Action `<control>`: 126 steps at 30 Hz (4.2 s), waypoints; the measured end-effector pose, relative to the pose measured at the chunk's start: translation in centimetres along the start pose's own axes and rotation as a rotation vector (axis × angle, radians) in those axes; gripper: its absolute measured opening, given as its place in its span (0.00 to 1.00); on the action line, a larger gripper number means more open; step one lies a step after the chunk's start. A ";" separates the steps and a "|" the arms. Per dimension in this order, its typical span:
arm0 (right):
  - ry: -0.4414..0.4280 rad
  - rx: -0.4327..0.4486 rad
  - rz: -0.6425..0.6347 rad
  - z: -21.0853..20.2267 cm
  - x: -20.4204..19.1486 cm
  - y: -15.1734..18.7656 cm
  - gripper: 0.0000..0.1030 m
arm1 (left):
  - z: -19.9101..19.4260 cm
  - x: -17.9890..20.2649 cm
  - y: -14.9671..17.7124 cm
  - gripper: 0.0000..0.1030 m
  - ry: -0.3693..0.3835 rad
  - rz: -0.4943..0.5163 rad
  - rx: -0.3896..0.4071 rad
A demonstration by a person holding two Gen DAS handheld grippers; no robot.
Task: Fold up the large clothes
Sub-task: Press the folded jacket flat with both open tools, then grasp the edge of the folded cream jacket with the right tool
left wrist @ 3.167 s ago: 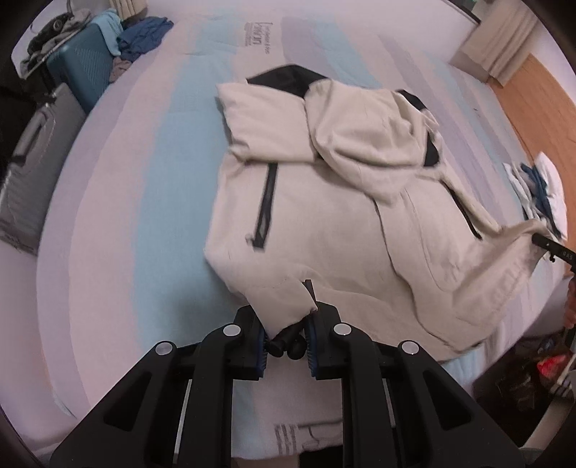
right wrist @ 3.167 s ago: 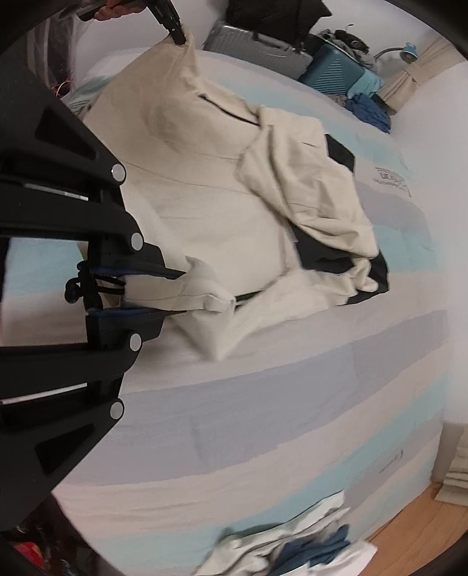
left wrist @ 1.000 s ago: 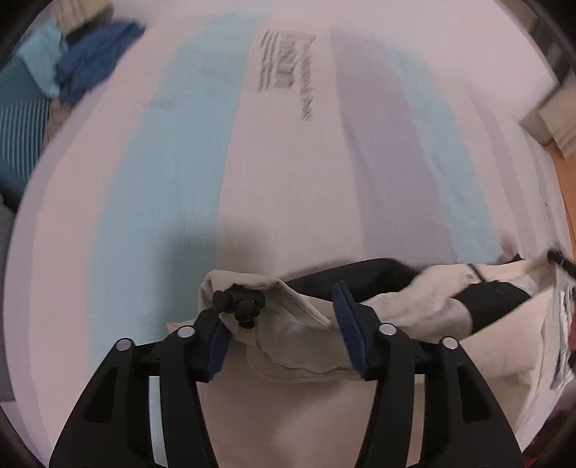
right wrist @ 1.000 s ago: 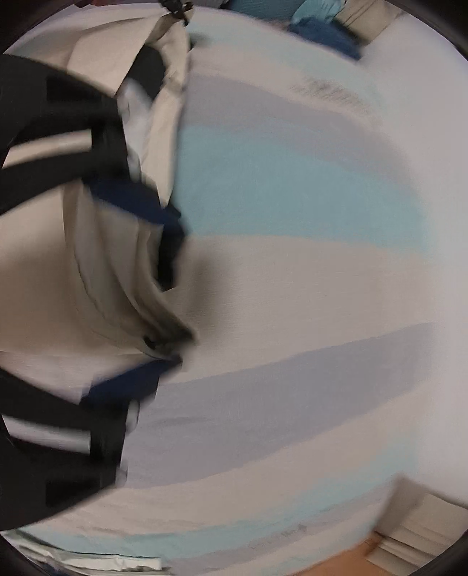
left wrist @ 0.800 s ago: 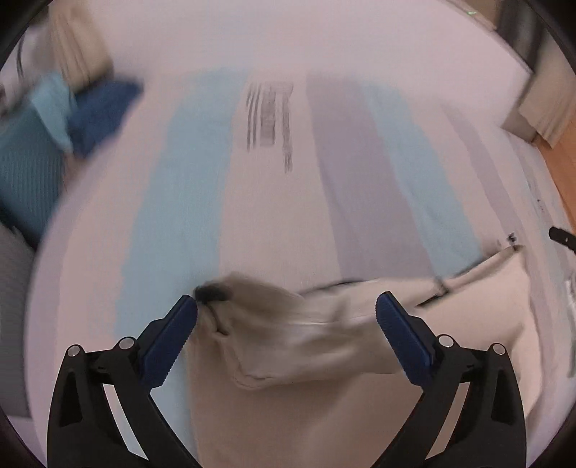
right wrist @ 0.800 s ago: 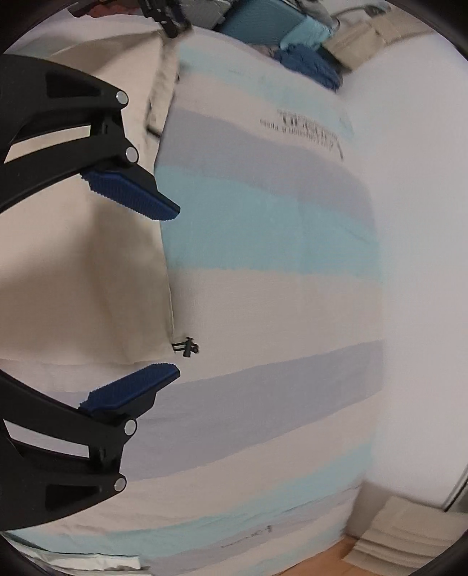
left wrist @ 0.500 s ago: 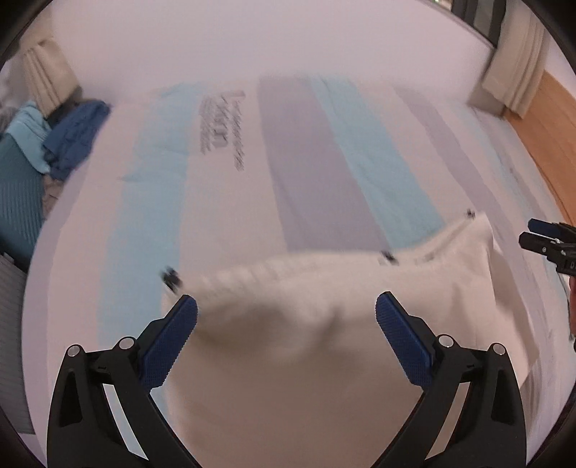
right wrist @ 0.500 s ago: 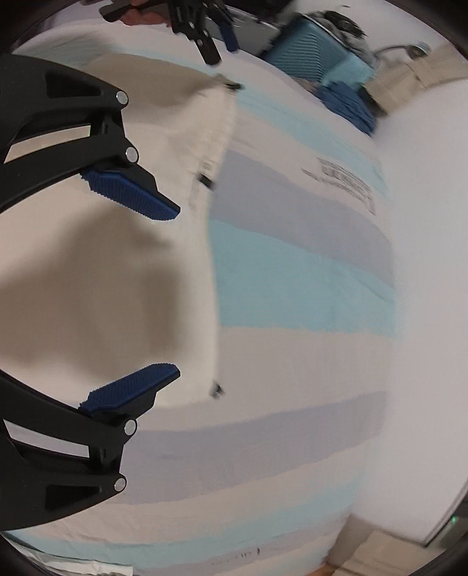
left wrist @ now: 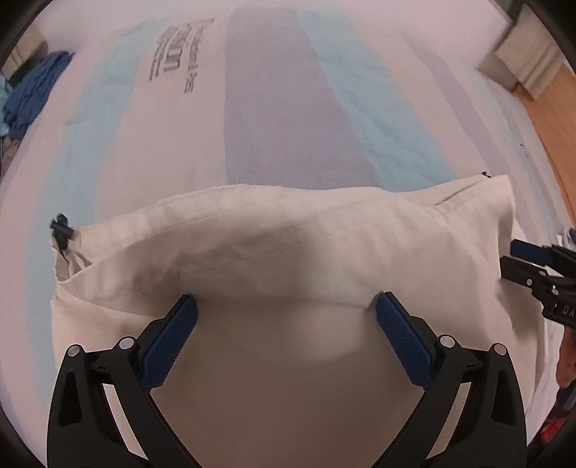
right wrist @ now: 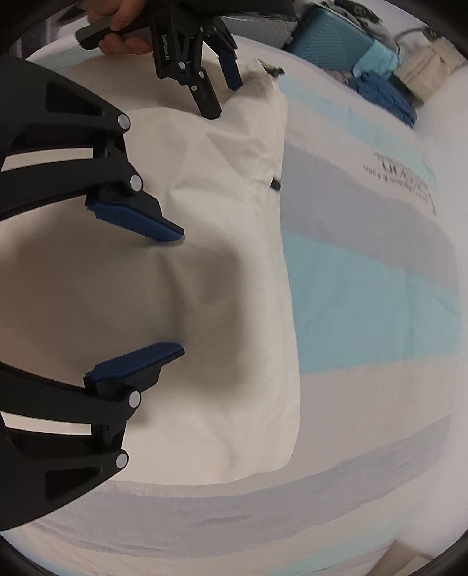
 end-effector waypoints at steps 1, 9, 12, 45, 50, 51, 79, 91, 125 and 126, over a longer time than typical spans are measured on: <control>0.005 -0.006 0.000 0.3 0.2 0.0 0.55 | 0.6 0.0 -0.1 0.95 -0.004 -0.003 -0.014; -0.039 0.079 0.009 -2.7 -0.3 0.6 0.53 | -2.8 -0.7 0.4 0.93 0.026 -0.061 0.037; -0.091 0.115 -0.029 -5.3 -1.8 2.2 0.53 | -5.4 1.1 1.8 0.93 0.124 -0.029 0.065; -0.039 0.102 -0.123 -6.5 -6.5 13.1 0.34 | -7.5 3.1 13.8 0.94 0.042 0.055 0.078; -0.017 0.061 -0.121 -4.7 -6.2 15.7 0.34 | -5.4 3.4 16.1 0.95 0.007 0.050 0.067; -0.011 0.057 -0.120 -4.0 -6.0 15.9 0.34 | -4.7 3.5 16.2 0.95 -0.007 0.062 0.063; 0.152 0.140 0.104 -10.5 1.4 22.4 0.65 | -6.3 6.1 19.8 0.94 -0.043 0.069 0.109; 0.065 0.112 0.416 -7.8 6.3 24.0 0.66 | -4.6 6.5 20.8 0.95 -0.077 0.055 0.048; -0.195 0.211 0.761 -5.1 9.5 22.4 0.24 | -3.2 5.9 21.9 0.96 -0.042 0.028 0.044; -0.184 0.213 0.741 -5.5 9.2 22.0 0.23 | -3.1 5.9 21.9 0.96 -0.043 0.026 0.045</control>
Point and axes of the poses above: each gripper's, at about its wrist camera, not at the fingertips, and z roughly the way its jaws point, x to its right, y to its underside, the point moved 1 cm from there along z, roughly the way its jaws point, and after that the axes turned 3 degrees about x, right-handed, at the moved point
